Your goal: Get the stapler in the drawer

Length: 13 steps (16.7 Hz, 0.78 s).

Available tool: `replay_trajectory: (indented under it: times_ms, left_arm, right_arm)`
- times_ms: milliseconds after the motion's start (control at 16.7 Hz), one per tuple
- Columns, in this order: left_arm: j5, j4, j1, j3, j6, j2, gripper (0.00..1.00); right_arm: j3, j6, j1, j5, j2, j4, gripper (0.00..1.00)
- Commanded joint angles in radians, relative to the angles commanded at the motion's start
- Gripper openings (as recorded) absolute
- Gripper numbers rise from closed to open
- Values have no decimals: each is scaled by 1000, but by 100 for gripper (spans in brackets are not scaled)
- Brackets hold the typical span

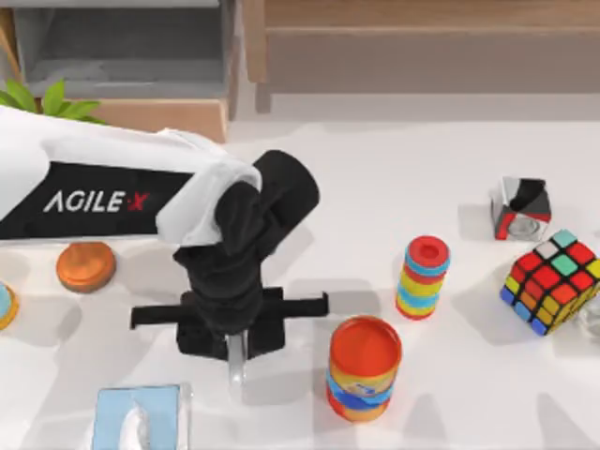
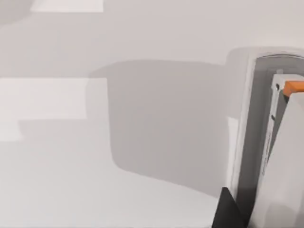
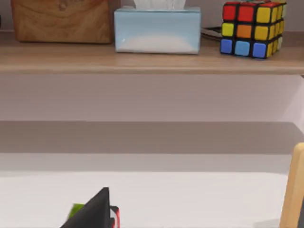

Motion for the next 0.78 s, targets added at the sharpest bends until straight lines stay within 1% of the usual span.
replay_trajectory:
  times_ms: [60,120,600,780]
  left_arm:
    - [0,0,0,0,0,0,2]
    - [0,0,0,0,0,0,0]
    - [0,0,1,1,1,-1,0]
    - [-14,-19,4,15,15,8,0]
  right_arm:
    - [0,0,0,0,0,0,100]
    - [0,0,0,0,0,0,100]
    - [0,0,0,0,0,0,100]
    - [0,0,0,0,0,0,100]
